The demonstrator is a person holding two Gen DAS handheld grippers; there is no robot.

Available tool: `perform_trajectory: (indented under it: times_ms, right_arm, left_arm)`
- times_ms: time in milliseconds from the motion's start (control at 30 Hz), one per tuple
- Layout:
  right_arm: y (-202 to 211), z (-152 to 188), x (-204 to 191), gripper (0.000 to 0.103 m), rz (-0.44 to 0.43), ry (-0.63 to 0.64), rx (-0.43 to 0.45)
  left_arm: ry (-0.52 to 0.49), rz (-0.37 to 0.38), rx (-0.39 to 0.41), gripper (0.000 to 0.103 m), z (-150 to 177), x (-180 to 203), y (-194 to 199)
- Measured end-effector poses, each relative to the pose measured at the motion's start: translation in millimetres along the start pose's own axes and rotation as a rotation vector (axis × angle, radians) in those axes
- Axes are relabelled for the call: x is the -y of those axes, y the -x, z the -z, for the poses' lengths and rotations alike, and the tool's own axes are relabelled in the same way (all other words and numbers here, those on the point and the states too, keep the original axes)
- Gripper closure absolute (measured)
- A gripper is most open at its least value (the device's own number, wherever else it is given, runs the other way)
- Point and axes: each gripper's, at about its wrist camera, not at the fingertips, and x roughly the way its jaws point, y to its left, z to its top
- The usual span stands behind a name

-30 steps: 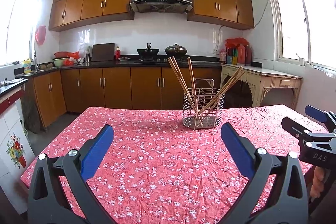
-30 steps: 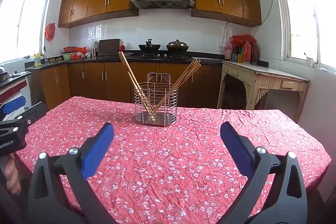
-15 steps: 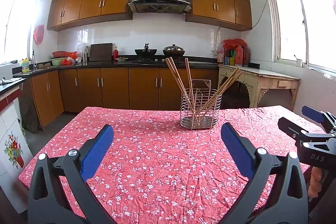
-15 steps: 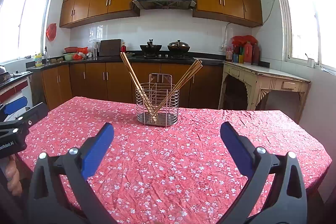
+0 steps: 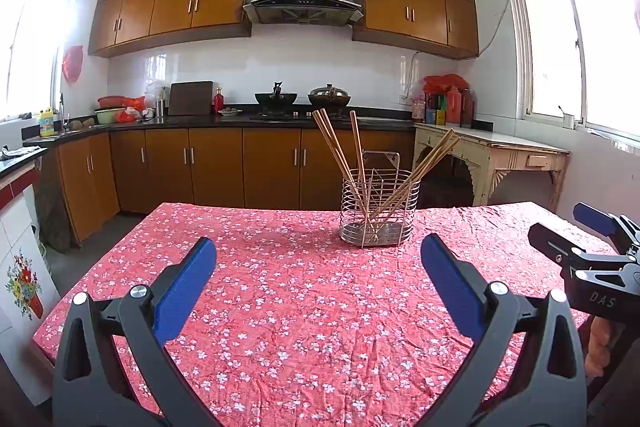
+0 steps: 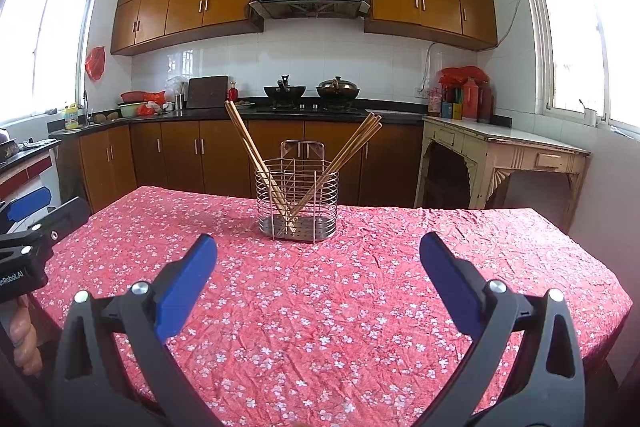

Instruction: Organize utensils

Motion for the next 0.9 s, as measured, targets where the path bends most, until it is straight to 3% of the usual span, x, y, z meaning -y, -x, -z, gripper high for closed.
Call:
perform_trajectory:
  times_ms: [900]
  right_arm:
    - [-0.2,0.4,1.3,0.004,-0.001,-0.005,-0.001]
  left_arm:
    - [0.011,-0.006,0.000,0.002,2.2,-2.6,-1.8]
